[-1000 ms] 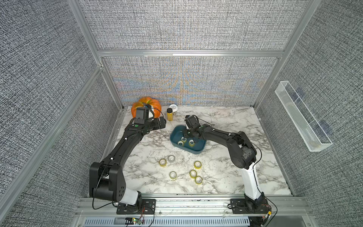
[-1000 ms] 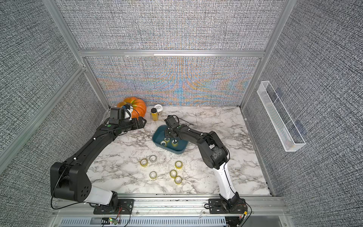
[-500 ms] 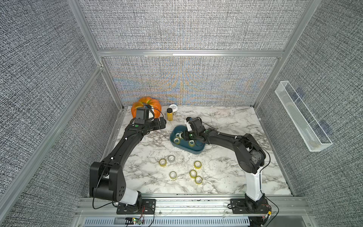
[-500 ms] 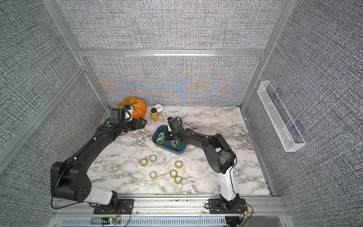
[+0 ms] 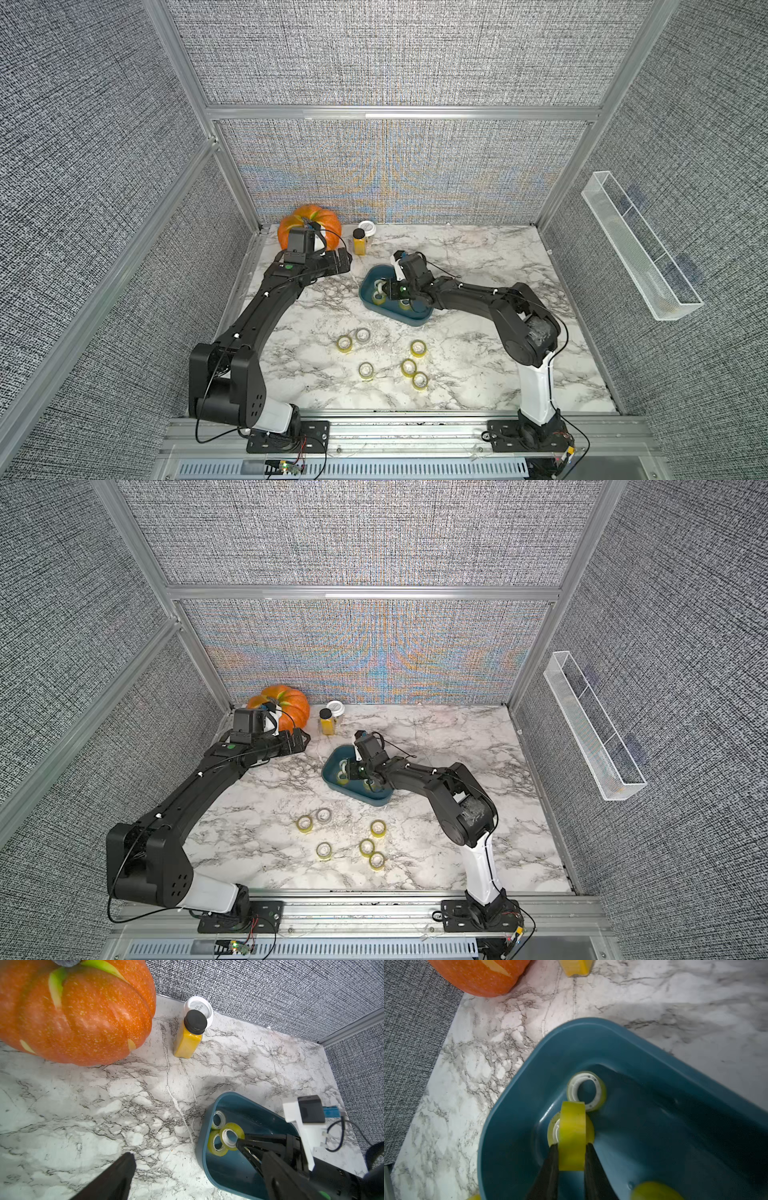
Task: Put the transparent tape into the storage box
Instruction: Place the tape in the storage box, then adjust the storage box at the center of the board.
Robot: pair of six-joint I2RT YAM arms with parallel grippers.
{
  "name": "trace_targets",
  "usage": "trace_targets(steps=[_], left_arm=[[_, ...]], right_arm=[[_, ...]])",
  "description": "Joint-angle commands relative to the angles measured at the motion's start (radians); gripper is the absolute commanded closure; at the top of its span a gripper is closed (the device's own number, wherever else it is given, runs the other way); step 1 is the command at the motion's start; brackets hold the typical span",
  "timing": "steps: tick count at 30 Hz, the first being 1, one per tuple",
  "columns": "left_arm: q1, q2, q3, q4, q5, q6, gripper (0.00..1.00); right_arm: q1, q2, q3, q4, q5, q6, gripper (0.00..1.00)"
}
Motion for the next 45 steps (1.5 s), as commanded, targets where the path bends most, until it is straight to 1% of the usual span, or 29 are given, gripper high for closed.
trace_targets(steps=[1, 4, 6, 7, 11, 12, 15, 19, 24, 26, 28, 30, 31, 34, 35, 36, 40, 45], left_arm=[[0.002, -0.005, -0.001, 0.009, 0.010, 0.011, 0.00], [0.002, -0.001, -0.002, 0.009, 0.012, 0.011, 0.00], [0.002, 0.002, -0.003, 0.009, 0.012, 0.010, 0.00], [0.001, 0.003, -0.004, 0.009, 0.013, 0.012, 0.00], [0.002, 0.005, -0.007, 0.009, 0.012, 0.012, 0.00], [0.001, 0.004, -0.007, 0.009, 0.010, 0.013, 0.00], [0.002, 0.003, -0.008, 0.008, 0.010, 0.013, 0.00], [0.002, 0.004, -0.010, 0.009, 0.015, 0.013, 0.00], [0.002, 0.004, -0.013, 0.008, 0.022, 0.012, 0.00], [-0.001, 0.002, -0.022, 0.012, 0.039, -0.007, 0.00], [0.000, -0.007, -0.045, 0.023, 0.091, -0.047, 0.01], [-0.004, -0.040, -0.087, 0.055, 0.131, -0.099, 0.01], [-0.011, -0.058, -0.103, 0.064, 0.131, -0.116, 0.01], [-0.029, -0.122, -0.151, 0.071, 0.090, -0.160, 0.01], [-0.034, -0.143, -0.169, 0.072, 0.077, -0.173, 0.01], [-0.038, -0.162, -0.184, 0.071, 0.073, -0.181, 0.01], [-0.051, -0.218, -0.228, 0.067, 0.066, -0.193, 0.01], [-0.063, -0.278, -0.278, 0.041, 0.045, -0.217, 0.01]], right_arm=[[-0.016, -0.035, -0.048, -0.065, 0.053, -0.006, 0.86], [-0.028, -0.036, -0.060, -0.065, 0.039, -0.009, 0.85], [-0.032, -0.017, -0.051, -0.071, 0.018, -0.015, 0.80], [-0.032, -0.011, -0.048, -0.071, 0.014, -0.020, 0.75], [-0.030, -0.009, -0.045, -0.092, 0.048, -0.024, 0.36], [-0.032, -0.018, -0.044, -0.107, 0.073, -0.025, 0.31], [-0.034, -0.057, -0.041, -0.157, 0.160, -0.035, 0.26], [-0.034, -0.129, -0.040, -0.206, 0.227, -0.059, 0.26], [-0.030, -0.213, -0.048, -0.235, 0.223, -0.082, 0.26], [-0.028, -0.251, -0.064, -0.233, 0.219, -0.084, 0.27], [-0.026, -0.281, -0.086, -0.222, 0.202, -0.080, 0.30], [-0.027, -0.306, -0.121, -0.189, 0.168, -0.069, 0.37], [-0.027, -0.308, -0.135, -0.169, 0.145, -0.067, 0.40], [-0.025, -0.260, -0.131, -0.144, 0.097, -0.062, 0.62], [-0.023, -0.232, -0.115, -0.139, 0.081, -0.062, 0.68], [-0.022, -0.203, -0.101, -0.129, 0.067, -0.062, 0.71], [-0.020, -0.097, -0.024, -0.102, 0.029, -0.056, 0.73], [-0.024, 0.013, 0.072, -0.108, 0.035, -0.055, 0.74]])
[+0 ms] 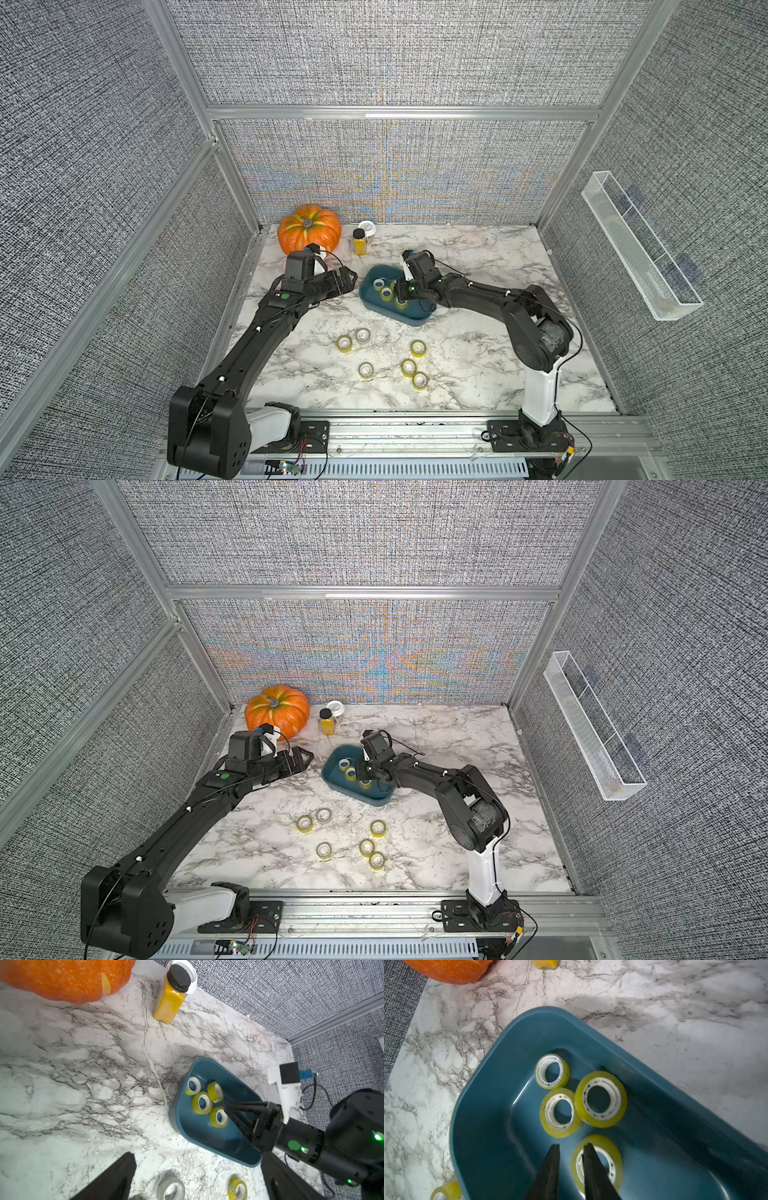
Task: Put the transparent tape into the storage box
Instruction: Adjust the storage box at the center of the board.
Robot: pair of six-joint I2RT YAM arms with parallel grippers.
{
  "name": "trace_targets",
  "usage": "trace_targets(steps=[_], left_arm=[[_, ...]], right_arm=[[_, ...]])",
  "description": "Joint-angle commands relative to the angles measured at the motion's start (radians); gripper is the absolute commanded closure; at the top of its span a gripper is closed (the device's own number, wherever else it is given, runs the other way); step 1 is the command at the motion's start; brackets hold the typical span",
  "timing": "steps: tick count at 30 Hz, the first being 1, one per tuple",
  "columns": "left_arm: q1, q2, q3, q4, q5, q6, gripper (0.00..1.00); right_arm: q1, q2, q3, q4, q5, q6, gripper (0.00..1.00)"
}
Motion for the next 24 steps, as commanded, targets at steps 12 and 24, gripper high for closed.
trace_targets(steps=[12, 24], left_arm=[[-0.057, -0.116, -0.009, -0.094, -0.041, -0.057, 0.01], [-0.130, -0.130, -0.038, -0.088, -0.086, -0.066, 0.01]], right_arm=[[-0.035, 0.125, 0.094, -0.015, 0.020, -0.013, 0.75], [-0.009, -0.156, -0.012, -0.091, 0.023, -0.047, 0.58]])
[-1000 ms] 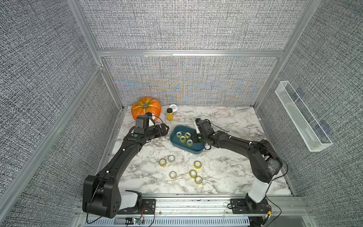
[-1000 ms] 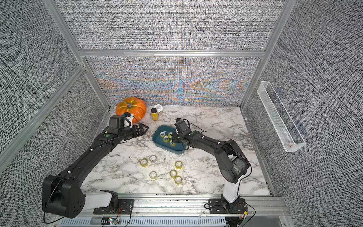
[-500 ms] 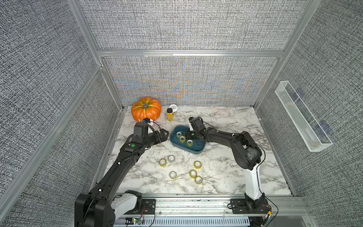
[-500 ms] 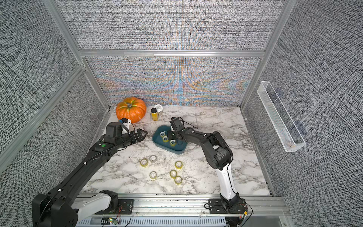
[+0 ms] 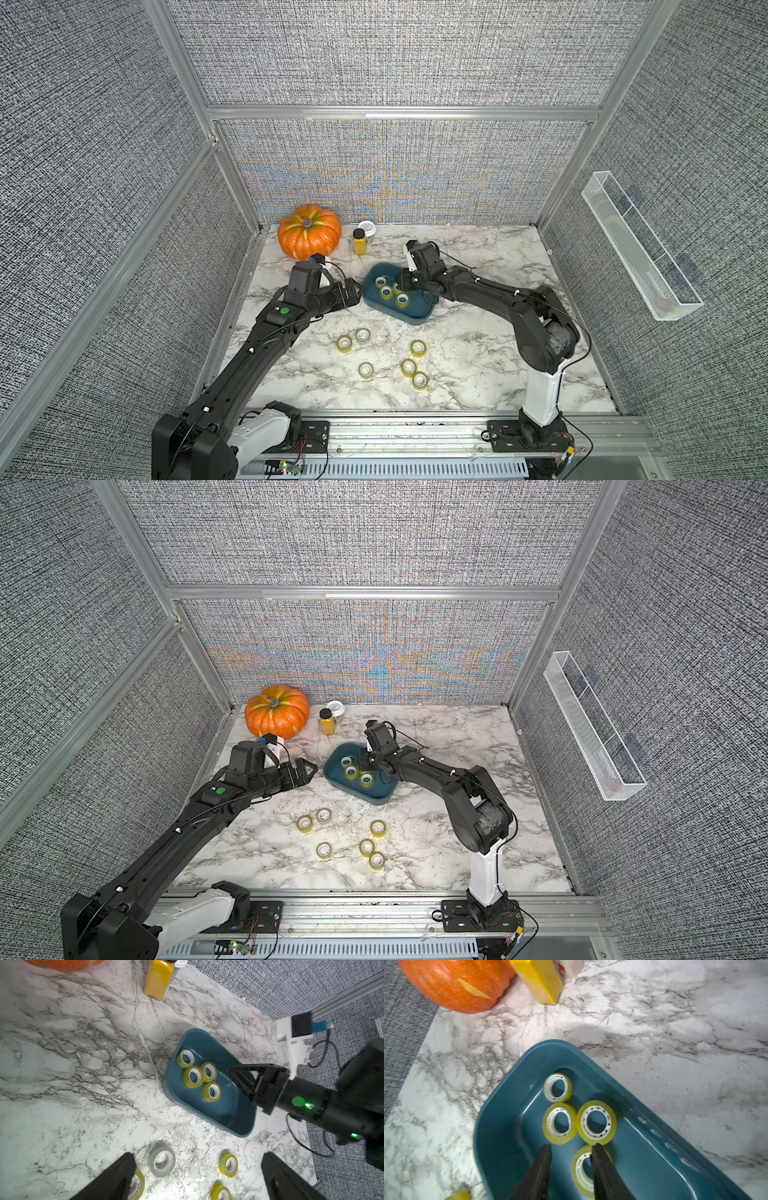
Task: Put the transparent tape into the storage box
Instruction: Adjust the storage box at the center of the board, then pick up the tape from the center of the board.
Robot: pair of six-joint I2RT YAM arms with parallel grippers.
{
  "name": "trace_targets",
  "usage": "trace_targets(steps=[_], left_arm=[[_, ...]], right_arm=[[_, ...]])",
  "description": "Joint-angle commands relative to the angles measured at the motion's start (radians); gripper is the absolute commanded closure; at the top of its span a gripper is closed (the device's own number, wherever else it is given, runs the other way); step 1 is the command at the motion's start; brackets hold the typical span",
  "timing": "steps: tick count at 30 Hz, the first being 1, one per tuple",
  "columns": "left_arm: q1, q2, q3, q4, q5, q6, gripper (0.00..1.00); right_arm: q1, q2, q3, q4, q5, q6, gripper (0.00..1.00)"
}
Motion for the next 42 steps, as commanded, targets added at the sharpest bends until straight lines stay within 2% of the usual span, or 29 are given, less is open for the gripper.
trace_targets(steps=[1, 6, 13, 16, 22, 29, 34, 42], left_arm=[[-0.023, -0.020, -0.015, 0.035, -0.020, -0.010, 0.01], [-0.076, -0.069, -0.078, 0.086, -0.052, -0.053, 0.01], [-0.149, -0.101, -0.203, 0.125, -0.089, -0.138, 0.01], [-0.204, -0.104, -0.245, 0.133, -0.131, -0.183, 0.01], [-0.291, -0.134, -0.331, 0.147, -0.225, -0.270, 0.03], [-0.330, -0.104, -0.371, 0.163, -0.229, -0.303, 0.03], [-0.350, -0.072, -0.364, 0.183, -0.244, -0.316, 0.03], [-0.352, -0.108, -0.386, 0.199, -0.260, -0.349, 0.02]], right_arm=[[0.009, -0.077, -0.035, -0.051, 0.010, -0.021, 0.57], [0.026, -0.259, -0.183, -0.081, 0.067, -0.015, 0.56], [0.071, -0.608, -0.469, -0.082, 0.085, -0.010, 0.55], [0.092, -0.700, -0.537, -0.141, 0.082, 0.001, 0.54], [0.156, -0.788, -0.659, -0.203, 0.086, 0.052, 0.54], [0.217, -0.737, -0.738, -0.161, 0.085, 0.094, 0.53], [0.239, -0.603, -0.719, -0.115, 0.119, 0.106, 0.53], [0.241, -0.456, -0.647, -0.070, 0.155, 0.113, 0.54]])
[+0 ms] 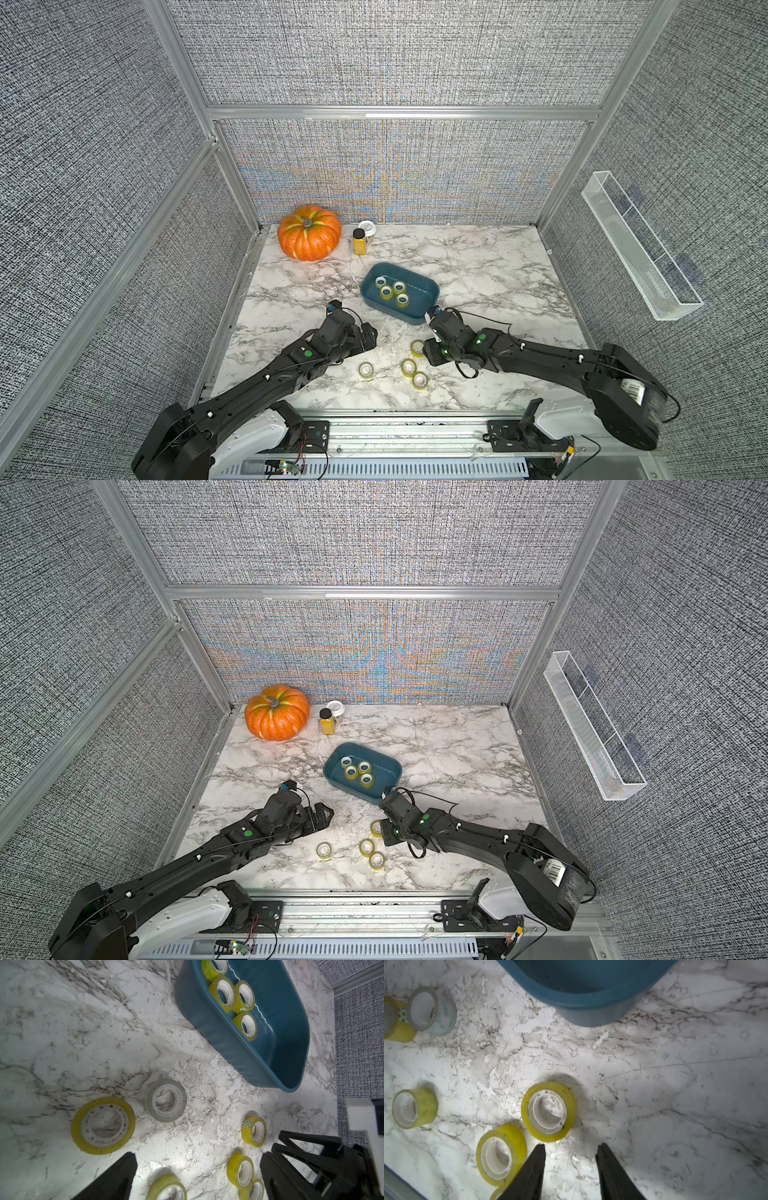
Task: Put the transparent tape into the storage box
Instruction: Pick up the tape from the center of the board.
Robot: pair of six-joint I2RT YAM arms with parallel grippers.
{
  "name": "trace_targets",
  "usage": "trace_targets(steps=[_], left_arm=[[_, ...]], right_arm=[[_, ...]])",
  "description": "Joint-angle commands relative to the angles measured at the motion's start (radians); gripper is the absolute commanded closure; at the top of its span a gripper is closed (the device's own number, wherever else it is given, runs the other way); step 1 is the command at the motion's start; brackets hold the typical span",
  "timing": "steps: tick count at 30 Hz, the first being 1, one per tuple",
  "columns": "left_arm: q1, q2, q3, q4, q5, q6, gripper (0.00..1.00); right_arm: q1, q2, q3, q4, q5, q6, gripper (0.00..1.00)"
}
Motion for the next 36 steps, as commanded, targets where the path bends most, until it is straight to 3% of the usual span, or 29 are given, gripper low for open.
trace_targets(steps=[1, 18, 30, 36], left_arm=[[0.001, -0.010, -0.003, 0.015, -0.016, -0.017, 0.02], [0.001, 0.016, 0.016, 0.005, -0.021, -0.001, 0.02], [0.001, -0.080, 0.037, -0.059, -0.055, 0.000, 0.01], [0.000, -0.088, 0.040, -0.063, -0.056, 0.000, 0.01]], right_arm=[[0.001, 0.043, 0.027, 0.022, 0.046, 0.008, 0.54], [0.023, 0.240, 0.087, -0.002, 0.150, 0.031, 0.58], [0.023, 0.178, 0.046, -0.053, 0.204, 0.035, 0.79], [0.022, 0.071, 0.077, -0.146, 0.227, 0.029, 0.83]])
